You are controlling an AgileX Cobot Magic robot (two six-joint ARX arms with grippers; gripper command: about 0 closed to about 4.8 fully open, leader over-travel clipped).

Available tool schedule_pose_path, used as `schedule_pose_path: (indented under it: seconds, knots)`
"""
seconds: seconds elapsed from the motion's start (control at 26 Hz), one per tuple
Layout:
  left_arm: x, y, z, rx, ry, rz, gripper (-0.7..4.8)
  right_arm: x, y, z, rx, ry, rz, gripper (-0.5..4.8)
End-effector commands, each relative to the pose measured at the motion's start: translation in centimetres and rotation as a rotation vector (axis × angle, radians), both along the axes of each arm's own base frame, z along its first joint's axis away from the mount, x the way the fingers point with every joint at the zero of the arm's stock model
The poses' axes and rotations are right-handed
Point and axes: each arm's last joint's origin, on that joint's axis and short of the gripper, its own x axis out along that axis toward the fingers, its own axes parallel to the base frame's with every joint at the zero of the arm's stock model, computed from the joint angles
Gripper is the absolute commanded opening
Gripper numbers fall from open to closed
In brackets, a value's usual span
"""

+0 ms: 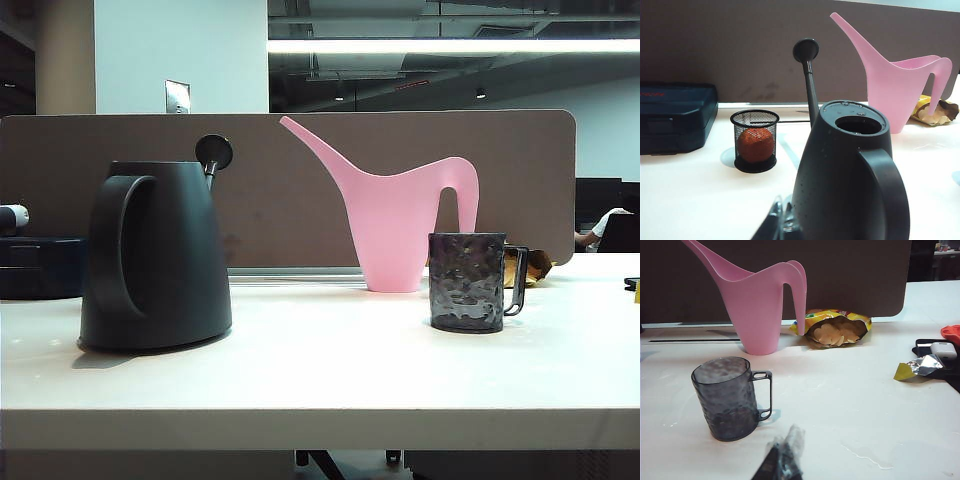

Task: Pour the water from the cup into the kettle.

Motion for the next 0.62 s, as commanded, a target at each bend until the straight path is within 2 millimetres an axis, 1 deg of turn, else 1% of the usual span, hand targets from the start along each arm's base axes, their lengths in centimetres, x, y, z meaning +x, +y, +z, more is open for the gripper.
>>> schedule_pose_path:
  seconds: [0.04, 0.12, 0.23, 0.31, 0.35, 0.5, 0.54, 0.62]
  knots:
    - [0.0, 0.0, 0.1, 0.003, -0.009, -0.004, -0.05, -0.1, 0.2, 0.6, 0.008, -0.029, 0.053, -0.01]
    - [0.0, 0.0, 0.1, 0.001, -0.008, -0.006, -0.05, -0.3, 0.2, 1.2, 0.040, -0.022, 0.066, -0.01]
    - [0.0, 0.0, 0.1, 0.001, -0.008, -0.006, -0.05, -1.1, 0.2, 3.3, 0.059, -0.012, 0.058, -0.02]
    - [0.0, 0.0, 0.1, 0.001, -0.006, -0.007, -0.05, -1.4, 0.2, 4.3, 0.062, -0.010, 0.056, -0.02]
    - [0.0, -0.1, 0.0, 0.003, -0.001, -0.025, -0.05, -1.7, 0.2, 5.1, 0.088, 0.002, 0.040, -0.02]
    - [-0.1, -0.3, 0.0, 0.010, 0.002, -0.094, -0.05, -1.7, 0.2, 6.6, 0.106, 0.027, 0.035, -0.02]
    - [-0.1, -0.3, 0.0, 0.011, 0.005, -0.122, -0.05, -1.6, 0.2, 7.3, 0.106, 0.043, 0.042, -0.02]
    - [-0.1, -0.4, 0.0, 0.013, 0.007, -0.141, -0.05, -1.3, 0.2, 8.0, 0.107, 0.055, 0.048, -0.01]
